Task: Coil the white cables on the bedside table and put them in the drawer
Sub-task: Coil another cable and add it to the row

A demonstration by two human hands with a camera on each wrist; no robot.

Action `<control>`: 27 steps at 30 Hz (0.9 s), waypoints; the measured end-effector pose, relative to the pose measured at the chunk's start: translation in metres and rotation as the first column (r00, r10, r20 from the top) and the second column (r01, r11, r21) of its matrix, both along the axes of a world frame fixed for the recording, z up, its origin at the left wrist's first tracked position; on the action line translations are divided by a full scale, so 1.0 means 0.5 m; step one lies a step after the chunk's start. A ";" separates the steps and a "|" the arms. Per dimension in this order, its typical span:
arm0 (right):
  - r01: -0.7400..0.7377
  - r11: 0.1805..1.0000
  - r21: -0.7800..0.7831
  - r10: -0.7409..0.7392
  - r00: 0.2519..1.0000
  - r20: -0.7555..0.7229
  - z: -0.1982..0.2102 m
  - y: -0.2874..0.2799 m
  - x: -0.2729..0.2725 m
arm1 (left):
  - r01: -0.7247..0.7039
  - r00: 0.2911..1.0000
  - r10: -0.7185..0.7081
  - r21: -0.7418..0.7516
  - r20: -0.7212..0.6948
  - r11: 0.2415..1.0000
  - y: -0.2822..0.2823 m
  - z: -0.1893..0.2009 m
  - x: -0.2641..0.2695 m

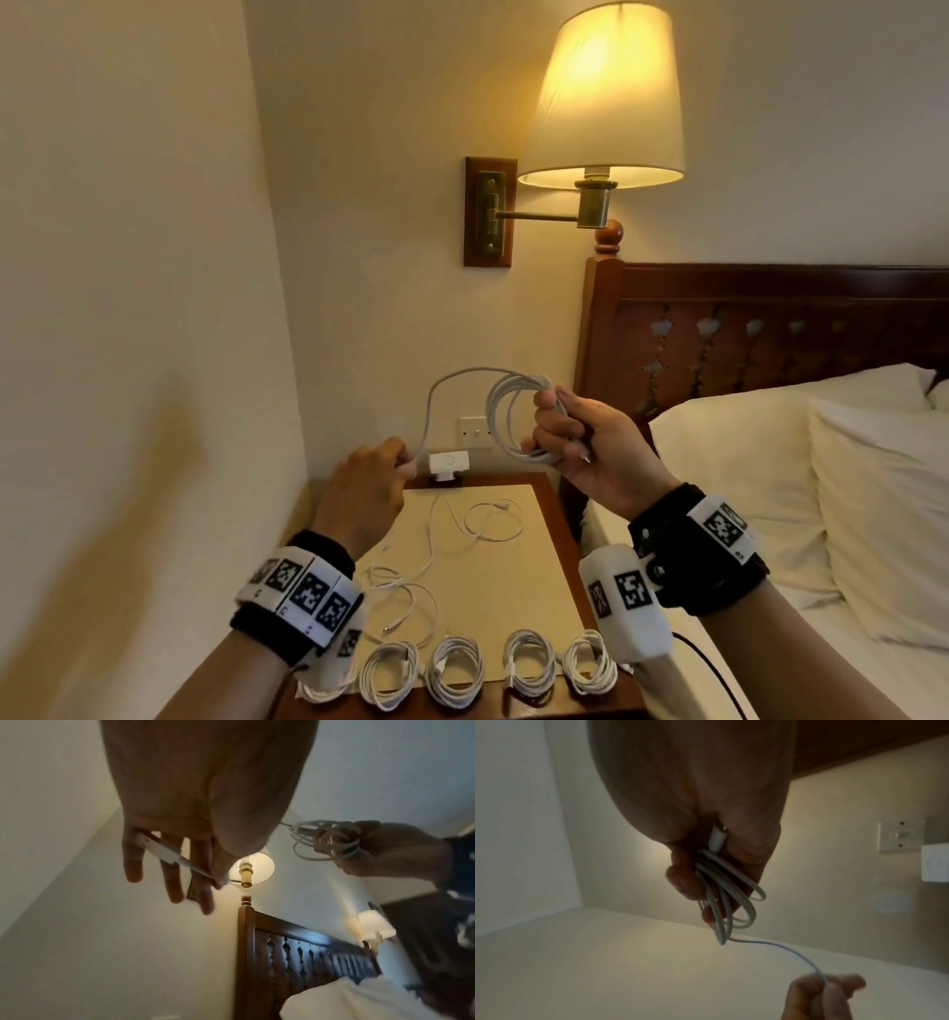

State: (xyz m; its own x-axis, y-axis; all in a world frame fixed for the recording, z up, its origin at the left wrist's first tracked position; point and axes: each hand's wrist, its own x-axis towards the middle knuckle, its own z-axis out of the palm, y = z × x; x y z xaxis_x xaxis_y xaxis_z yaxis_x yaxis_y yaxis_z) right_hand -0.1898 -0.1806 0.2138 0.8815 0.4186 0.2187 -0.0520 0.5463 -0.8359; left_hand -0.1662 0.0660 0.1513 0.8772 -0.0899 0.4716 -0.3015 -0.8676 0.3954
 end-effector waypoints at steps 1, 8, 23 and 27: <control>-0.038 0.999 0.027 0.038 0.999 -0.012 -0.001 0.006 -0.001 | 0.025 1.000 -0.027 -0.194 -0.010 0.981 -0.012 -0.004 -0.002; -0.164 0.979 0.120 0.172 0.983 -0.063 -0.001 0.036 -0.007 | -0.086 0.896 -0.393 -0.949 -0.206 0.302 -0.084 0.021 -0.013; -0.128 0.991 0.040 0.131 0.988 -0.078 -0.009 0.032 0.005 | -0.119 0.760 -0.643 -0.993 -0.095 0.006 -0.131 0.080 -0.060; 0.019 0.993 -0.117 -0.016 1.000 0.023 -0.006 0.029 0.015 | -0.100 0.713 -0.699 -0.994 -0.047 -0.035 -0.132 0.094 -0.078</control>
